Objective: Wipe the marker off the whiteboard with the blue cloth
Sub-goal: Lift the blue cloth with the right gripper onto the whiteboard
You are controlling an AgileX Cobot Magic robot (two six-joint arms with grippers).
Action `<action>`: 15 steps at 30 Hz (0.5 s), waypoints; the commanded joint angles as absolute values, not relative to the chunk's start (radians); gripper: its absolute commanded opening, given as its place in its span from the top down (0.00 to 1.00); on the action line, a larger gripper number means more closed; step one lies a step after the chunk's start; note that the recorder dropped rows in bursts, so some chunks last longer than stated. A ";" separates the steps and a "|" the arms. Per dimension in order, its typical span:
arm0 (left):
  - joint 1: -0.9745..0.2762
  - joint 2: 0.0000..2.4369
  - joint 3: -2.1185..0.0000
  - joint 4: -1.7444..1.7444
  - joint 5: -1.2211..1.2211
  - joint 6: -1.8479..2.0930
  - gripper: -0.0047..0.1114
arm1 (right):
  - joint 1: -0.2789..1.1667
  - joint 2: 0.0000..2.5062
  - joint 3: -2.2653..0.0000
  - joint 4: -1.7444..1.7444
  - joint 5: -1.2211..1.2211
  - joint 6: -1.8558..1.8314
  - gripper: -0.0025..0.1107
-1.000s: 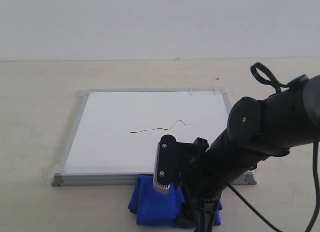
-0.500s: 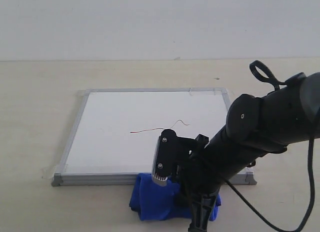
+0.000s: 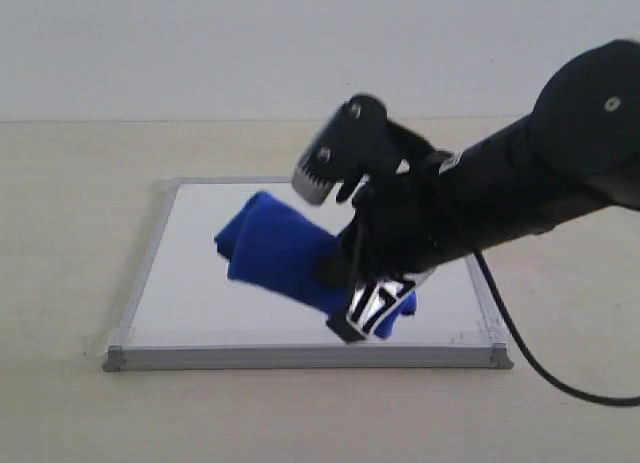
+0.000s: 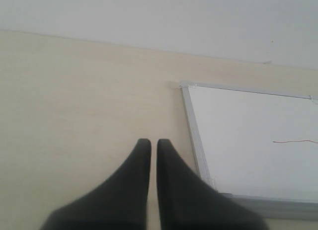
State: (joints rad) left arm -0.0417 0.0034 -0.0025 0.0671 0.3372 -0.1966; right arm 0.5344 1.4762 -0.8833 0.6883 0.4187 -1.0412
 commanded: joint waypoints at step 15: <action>-0.040 0.000 0.000 0.064 0.330 -0.206 0.92 | 0.289 1.686 -0.930 0.536 0.189 -0.662 0.98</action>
